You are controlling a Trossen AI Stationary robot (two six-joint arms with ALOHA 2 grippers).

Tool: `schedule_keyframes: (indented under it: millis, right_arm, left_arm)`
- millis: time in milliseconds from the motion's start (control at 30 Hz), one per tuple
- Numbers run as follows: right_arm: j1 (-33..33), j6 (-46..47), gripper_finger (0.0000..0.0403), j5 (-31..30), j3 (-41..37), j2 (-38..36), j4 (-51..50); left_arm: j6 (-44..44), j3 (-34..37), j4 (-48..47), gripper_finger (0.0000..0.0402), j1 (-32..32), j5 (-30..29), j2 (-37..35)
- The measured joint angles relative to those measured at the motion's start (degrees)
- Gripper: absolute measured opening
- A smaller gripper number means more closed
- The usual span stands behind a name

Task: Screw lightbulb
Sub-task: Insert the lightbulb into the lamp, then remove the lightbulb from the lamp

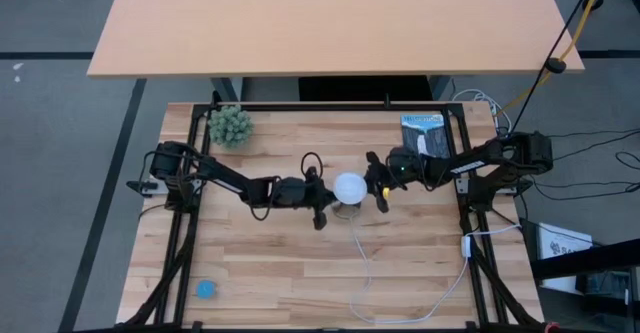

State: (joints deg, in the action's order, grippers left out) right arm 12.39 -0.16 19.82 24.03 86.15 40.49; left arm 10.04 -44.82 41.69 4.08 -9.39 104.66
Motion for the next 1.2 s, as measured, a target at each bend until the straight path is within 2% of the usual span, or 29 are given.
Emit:
schedule_keyframes:
  millis: [167,333,467,600,800,933,1200]
  right_arm:
    - [-1.3,0.2,0.0,1.8,0.0,0.0,-0.1]
    - [-2.5,1.4,0.0,3.3,0.0,0.0,-0.9]
    - [-2.2,1.0,0.0,2.6,0.0,0.0,-2.1]
    - [-1.0,1.2,0.0,1.2,0.0,0.0,-4.1]
    - [-0.8,3.9,0.0,1.6,0.0,0.0,-7.6]
    - [-1.0,4.1,0.0,3.9,0.0,0.0,-11.4]
    - [-4.5,6.5,0.0,4.5,0.0,0.0,-14.1]
  left_arm:
    - [0.0,0.0,-0.2,0.0018,-0.7,-0.8,0.0]
    - [0.9,0.0,-2.0,0.0018,-0.8,-7.5,0.0]
    - [3.3,0.0,-5.2,0.0018,-0.6,-8.2,0.0]
    - [4.7,0.0,-6.7,0.0018,-0.1,-6.4,0.0]
    - [4.7,0.0,-6.1,0.0018,1.6,0.4,-0.2]
    - [4.7,0.0,-6.1,0.0018,1.6,2.7,-0.3]
    - [5.1,0.0,-6.1,0.0018,0.9,3.3,-0.3]
